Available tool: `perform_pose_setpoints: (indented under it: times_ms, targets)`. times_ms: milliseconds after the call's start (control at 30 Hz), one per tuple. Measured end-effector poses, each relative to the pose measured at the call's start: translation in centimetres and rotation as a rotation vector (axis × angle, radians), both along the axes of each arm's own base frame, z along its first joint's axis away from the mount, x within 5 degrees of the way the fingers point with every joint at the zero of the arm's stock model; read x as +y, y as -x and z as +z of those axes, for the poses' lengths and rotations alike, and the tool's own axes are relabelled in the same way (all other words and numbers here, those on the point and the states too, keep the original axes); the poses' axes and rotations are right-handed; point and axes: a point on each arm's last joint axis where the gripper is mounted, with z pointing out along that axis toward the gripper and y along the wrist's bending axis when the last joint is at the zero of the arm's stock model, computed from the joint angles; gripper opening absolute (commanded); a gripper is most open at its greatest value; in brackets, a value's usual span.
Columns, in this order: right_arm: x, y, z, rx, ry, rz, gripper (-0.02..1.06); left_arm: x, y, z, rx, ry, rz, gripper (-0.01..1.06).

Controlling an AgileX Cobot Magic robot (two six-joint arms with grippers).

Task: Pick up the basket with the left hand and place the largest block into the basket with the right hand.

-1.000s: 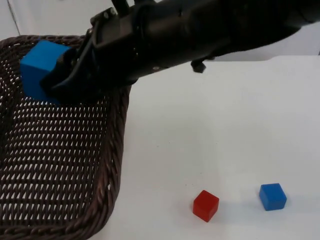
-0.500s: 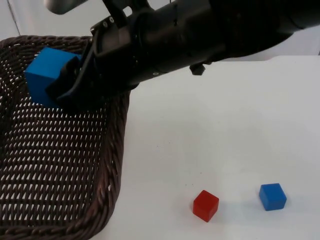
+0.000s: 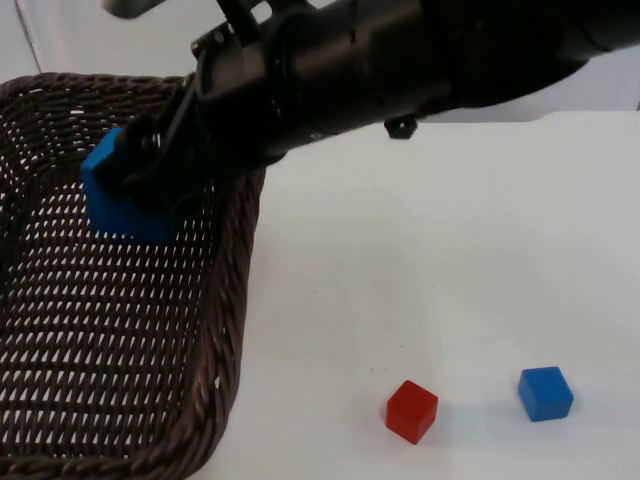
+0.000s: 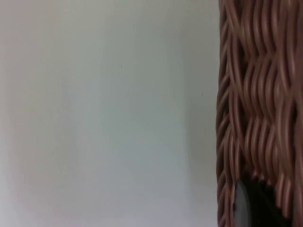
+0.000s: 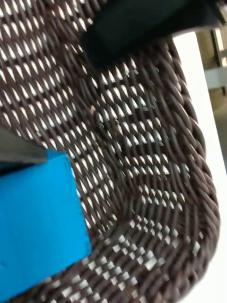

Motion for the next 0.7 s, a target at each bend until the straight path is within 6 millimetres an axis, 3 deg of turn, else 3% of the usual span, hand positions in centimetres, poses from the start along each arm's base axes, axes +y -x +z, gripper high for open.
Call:
perform_pose_setpoints:
  times_ms: [533, 600, 667, 700]
  targets:
    - [-2.3, 1.0, 8.4, -0.2, -0.107, -0.044, 0.78, 0.0, 0.0, 0.0, -0.003, -0.002, -0.007, 0.0]
    - [-3.2, 0.5, 9.6, -0.283, -0.089, -0.121, 0.78, 0.0, 0.0, 0.0, -0.003, -0.002, -0.007, 0.0]
    - [-4.8, -0.8, 10.5, -0.374, -0.061, -0.335, 0.78, 0.0, 0.0, 0.0, -0.003, -0.002, -0.007, 0.0]
    - [-4.8, -0.8, 10.5, -0.374, -0.061, -0.335, 0.78, 0.0, 0.0, 0.0, -0.003, -0.002, -0.007, 0.0]
